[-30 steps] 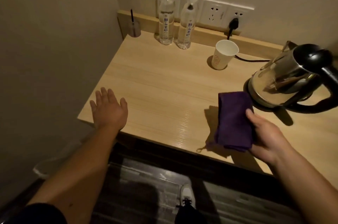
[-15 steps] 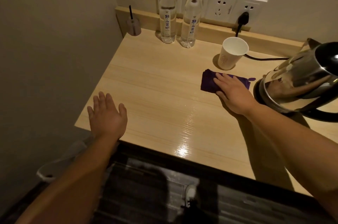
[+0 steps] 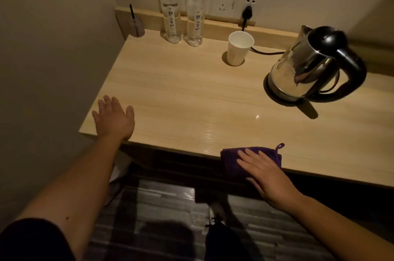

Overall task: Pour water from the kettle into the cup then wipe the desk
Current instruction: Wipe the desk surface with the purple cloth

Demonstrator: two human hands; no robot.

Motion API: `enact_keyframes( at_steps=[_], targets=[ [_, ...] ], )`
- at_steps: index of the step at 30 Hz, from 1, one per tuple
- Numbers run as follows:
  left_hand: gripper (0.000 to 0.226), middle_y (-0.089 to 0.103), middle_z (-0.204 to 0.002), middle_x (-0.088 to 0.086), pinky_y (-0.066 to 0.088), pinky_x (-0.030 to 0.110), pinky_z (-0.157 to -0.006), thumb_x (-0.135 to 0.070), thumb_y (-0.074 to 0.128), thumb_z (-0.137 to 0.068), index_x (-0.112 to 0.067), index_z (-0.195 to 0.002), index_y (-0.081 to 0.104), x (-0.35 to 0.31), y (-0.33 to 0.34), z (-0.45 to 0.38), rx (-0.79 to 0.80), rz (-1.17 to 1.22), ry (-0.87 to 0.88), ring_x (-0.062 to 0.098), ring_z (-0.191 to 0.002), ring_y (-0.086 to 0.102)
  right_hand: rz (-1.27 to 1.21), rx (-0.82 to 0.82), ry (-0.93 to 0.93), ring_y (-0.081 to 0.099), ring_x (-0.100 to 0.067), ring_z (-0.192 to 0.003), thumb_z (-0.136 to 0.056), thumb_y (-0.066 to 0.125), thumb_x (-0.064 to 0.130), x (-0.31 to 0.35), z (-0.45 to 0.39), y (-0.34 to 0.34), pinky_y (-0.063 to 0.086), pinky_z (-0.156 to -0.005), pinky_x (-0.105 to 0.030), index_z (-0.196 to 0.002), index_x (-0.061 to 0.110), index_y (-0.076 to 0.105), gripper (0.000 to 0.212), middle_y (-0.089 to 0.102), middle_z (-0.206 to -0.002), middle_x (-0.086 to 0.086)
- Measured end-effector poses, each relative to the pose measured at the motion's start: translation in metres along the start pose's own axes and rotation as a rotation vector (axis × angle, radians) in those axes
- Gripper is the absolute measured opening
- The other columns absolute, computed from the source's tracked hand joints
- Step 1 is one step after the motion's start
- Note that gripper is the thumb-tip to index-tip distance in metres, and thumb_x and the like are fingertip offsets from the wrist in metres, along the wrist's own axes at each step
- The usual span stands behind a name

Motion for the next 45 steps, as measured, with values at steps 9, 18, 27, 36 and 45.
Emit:
enact_keyframes(
  at_steps=[9, 18, 27, 36, 45],
  targets=[
    [0.064, 0.028, -0.156, 0.012, 0.018, 0.046, -0.115, -0.05, 0.029, -0.099, -0.008, -0.148, 0.03, -0.05, -0.028, 0.055, 0.25, 0.194, 0.215, 0.029, -0.142, 0.024, -1.07, 0.291, 0.334, 0.066, -0.013, -0.102, -0.095, 0.046, 0.033, 0.053, -0.002, -0.059, 0.052, -0.089, -0.031, -0.118, 0.026, 0.063, 0.03, 0.071, -0.111, 0.003],
    [0.082, 0.039, -0.15, -0.008, 0.034, 0.027, -0.107, -0.053, 0.068, -0.082, -0.028, -0.15, 0.029, -0.147, -0.105, 0.13, 0.678, 0.491, 0.559, 0.005, -0.133, 0.039, -0.618, 0.424, 0.021, 0.061, -0.005, -0.08, -0.099, 0.046, 0.032, 0.094, -0.131, -0.115, 0.045, -0.072, -0.018, -0.103, 0.024, 0.062, 0.019, 0.066, -0.091, 0.007],
    [0.025, 0.054, -0.099, -0.005, 0.043, 0.033, -0.079, -0.036, 0.066, -0.087, -0.021, -0.106, 0.064, -0.144, -0.122, 0.086, 0.545, 0.2, 0.832, 0.014, -0.09, 0.052, -0.355, 0.485, -0.042, 0.058, -0.013, -0.09, -0.087, 0.062, 0.034, 0.107, -0.185, -0.127, 0.046, -0.078, -0.028, -0.109, 0.026, 0.056, 0.024, 0.062, -0.102, 0.005],
    [0.02, 0.068, -0.095, -0.005, 0.037, 0.032, -0.075, -0.032, 0.057, -0.09, -0.026, -0.106, 0.068, -0.141, -0.126, 0.015, 0.209, -0.004, 1.094, 0.019, -0.089, 0.059, 0.023, 0.154, 0.112, 0.057, -0.019, -0.082, -0.081, 0.062, 0.027, 0.065, -0.23, -0.126, 0.048, -0.068, -0.036, -0.097, 0.024, 0.06, 0.016, 0.061, -0.091, 0.003],
    [0.049, 0.041, -0.15, 0.005, 0.023, 0.044, -0.112, -0.021, 0.06, -0.091, -0.018, -0.138, 0.048, -0.092, -0.047, 0.002, 0.09, -0.268, 1.068, 0.026, -0.138, 0.036, 0.258, -0.101, 0.035, 0.06, -0.035, -0.079, -0.081, 0.054, 0.025, 0.096, -0.234, -0.062, 0.042, -0.064, -0.037, -0.091, 0.008, 0.065, 0.022, 0.065, -0.09, -0.013]
  ],
)
Point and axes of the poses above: each hand's wrist, its own z-axis away from the middle knuckle, its own y-axis out of the palm, x = y × z, the point moved 9 cm from there along -z, towards the middle knuckle
